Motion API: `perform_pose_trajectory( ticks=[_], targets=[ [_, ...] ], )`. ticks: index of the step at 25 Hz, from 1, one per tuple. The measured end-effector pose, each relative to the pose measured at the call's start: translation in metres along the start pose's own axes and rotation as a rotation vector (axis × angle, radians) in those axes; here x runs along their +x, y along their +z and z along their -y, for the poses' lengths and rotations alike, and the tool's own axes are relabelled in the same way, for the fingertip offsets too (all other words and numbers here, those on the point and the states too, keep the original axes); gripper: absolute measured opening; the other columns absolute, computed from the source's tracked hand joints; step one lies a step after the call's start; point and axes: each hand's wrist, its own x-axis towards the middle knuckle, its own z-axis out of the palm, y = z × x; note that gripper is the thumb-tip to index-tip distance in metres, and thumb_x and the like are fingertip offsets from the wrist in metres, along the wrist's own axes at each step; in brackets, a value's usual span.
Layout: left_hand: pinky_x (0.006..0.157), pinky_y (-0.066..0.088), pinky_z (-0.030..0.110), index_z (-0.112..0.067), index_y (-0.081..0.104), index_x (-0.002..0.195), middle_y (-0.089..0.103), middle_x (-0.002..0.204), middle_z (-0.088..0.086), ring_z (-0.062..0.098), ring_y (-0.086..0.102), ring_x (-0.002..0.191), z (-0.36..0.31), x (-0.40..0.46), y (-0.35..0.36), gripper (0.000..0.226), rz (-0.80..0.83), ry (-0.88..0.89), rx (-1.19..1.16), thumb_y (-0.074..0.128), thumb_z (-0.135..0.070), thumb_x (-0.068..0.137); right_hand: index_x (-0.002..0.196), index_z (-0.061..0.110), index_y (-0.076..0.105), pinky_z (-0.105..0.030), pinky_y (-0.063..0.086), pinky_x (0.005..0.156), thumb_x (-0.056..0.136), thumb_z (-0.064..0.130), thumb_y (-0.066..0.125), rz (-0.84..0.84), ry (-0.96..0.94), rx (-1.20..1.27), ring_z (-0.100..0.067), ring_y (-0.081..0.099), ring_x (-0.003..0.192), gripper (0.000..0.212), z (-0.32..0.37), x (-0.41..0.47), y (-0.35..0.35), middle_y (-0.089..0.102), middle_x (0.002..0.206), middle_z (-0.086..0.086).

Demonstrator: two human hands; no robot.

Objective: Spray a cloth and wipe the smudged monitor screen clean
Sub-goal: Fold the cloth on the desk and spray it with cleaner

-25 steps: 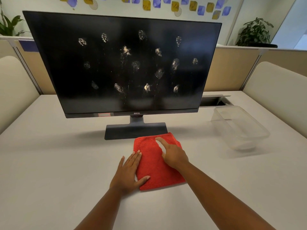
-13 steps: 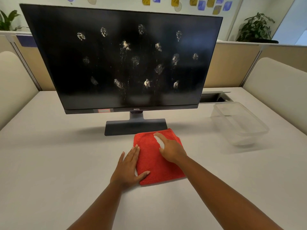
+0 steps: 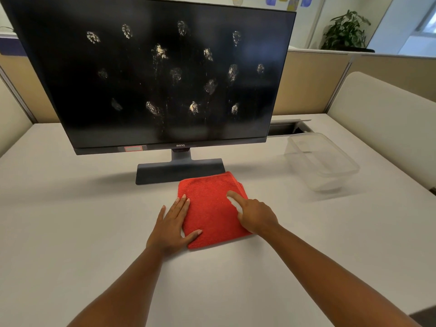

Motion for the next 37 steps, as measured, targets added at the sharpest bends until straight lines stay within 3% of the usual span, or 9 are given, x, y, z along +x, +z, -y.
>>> perform_pose_trajectory(
  ticks=[6,10,14,18,21,24,27,32,37],
  targets=[
    [0.114,-0.011,0.039,-0.024,-0.007,0.143,-0.016,0.147,-0.010,0.006,-0.015,0.136,-0.001,0.000,-0.001,0.105,0.011,0.005,0.014,0.001,-0.088,0.060,0.140,0.039,0.023,-0.031,0.043,0.068,0.093,0.018,0.035,0.005,0.053,-0.008,-0.029,0.061,0.080,0.053,-0.015,-0.013,0.001,0.065,0.099,-0.014],
    [0.113,-0.011,0.037,-0.025,-0.003,0.144,-0.015,0.147,-0.011,0.004,-0.016,0.135,-0.002,0.000,-0.001,0.106,0.008,0.000,0.021,0.001,-0.088,0.059,0.139,0.048,0.016,-0.030,0.041,0.063,0.094,0.025,0.034,-0.038,0.122,0.035,-0.025,0.056,0.070,0.053,-0.018,0.004,-0.011,0.066,0.092,-0.012],
    [0.113,-0.011,0.036,-0.025,-0.001,0.144,-0.013,0.148,-0.011,0.004,-0.015,0.136,-0.002,0.000,-0.002,0.104,0.003,0.000,0.005,0.004,-0.088,0.060,0.138,0.040,0.021,-0.038,0.047,0.079,0.094,0.037,0.037,-0.070,0.185,0.201,-0.034,0.061,0.095,0.047,-0.017,0.029,-0.024,0.064,0.113,-0.015],
    [0.113,-0.013,0.037,-0.026,-0.002,0.144,-0.014,0.148,-0.011,0.005,-0.013,0.138,-0.002,0.000,-0.003,0.105,0.014,-0.005,0.007,0.003,-0.088,0.060,0.135,0.036,0.026,-0.038,0.047,0.076,0.092,0.028,0.044,-0.085,0.203,0.211,-0.035,0.060,0.094,0.047,-0.016,0.042,-0.027,0.063,0.113,-0.017],
    [0.113,-0.013,0.037,-0.026,-0.003,0.144,-0.016,0.146,-0.011,0.007,-0.011,0.140,-0.002,0.001,-0.003,0.105,0.022,-0.010,0.006,0.003,-0.088,0.059,0.136,0.033,0.025,-0.043,0.048,0.083,0.091,0.025,0.047,-0.071,0.212,0.274,-0.035,0.059,0.099,0.050,-0.016,0.046,-0.023,0.060,0.120,-0.016],
    [0.113,-0.013,0.037,-0.026,-0.004,0.143,-0.017,0.146,-0.010,0.009,-0.010,0.141,-0.003,0.001,-0.004,0.096,0.031,-0.019,0.016,0.018,-0.083,0.068,0.141,0.034,0.022,-0.040,0.044,0.092,0.091,0.021,0.048,-0.008,0.202,0.401,-0.035,0.053,0.112,0.057,-0.014,0.050,-0.023,0.052,0.133,-0.014],
    [0.113,-0.013,0.037,-0.026,-0.003,0.143,-0.016,0.147,-0.010,0.009,-0.009,0.142,-0.003,0.001,-0.004,0.092,0.031,-0.025,0.018,0.022,-0.078,0.071,0.139,0.036,0.024,-0.035,0.043,0.084,0.089,0.012,0.047,0.015,0.161,0.378,-0.032,0.055,0.107,0.060,-0.010,0.051,-0.021,0.056,0.128,-0.013],
    [0.114,-0.012,0.038,-0.027,-0.005,0.143,-0.017,0.146,-0.012,0.008,-0.010,0.141,-0.004,0.000,-0.005,0.105,0.028,-0.018,0.021,0.000,-0.088,0.058,0.136,0.036,0.026,-0.037,0.047,0.081,0.089,0.013,0.048,-0.018,0.170,0.407,-0.031,0.058,0.098,0.058,-0.008,0.045,-0.016,0.059,0.120,-0.015],
    [0.114,-0.012,0.036,-0.027,-0.012,0.140,-0.015,0.147,-0.012,0.005,-0.013,0.138,-0.004,-0.001,-0.004,0.101,0.017,-0.015,-0.006,0.004,-0.087,0.061,0.141,0.033,0.014,-0.044,0.048,0.089,0.090,0.023,0.054,-0.120,0.230,0.528,-0.035,0.055,0.107,0.066,-0.017,0.044,-0.021,0.045,0.136,-0.013]
  ],
)
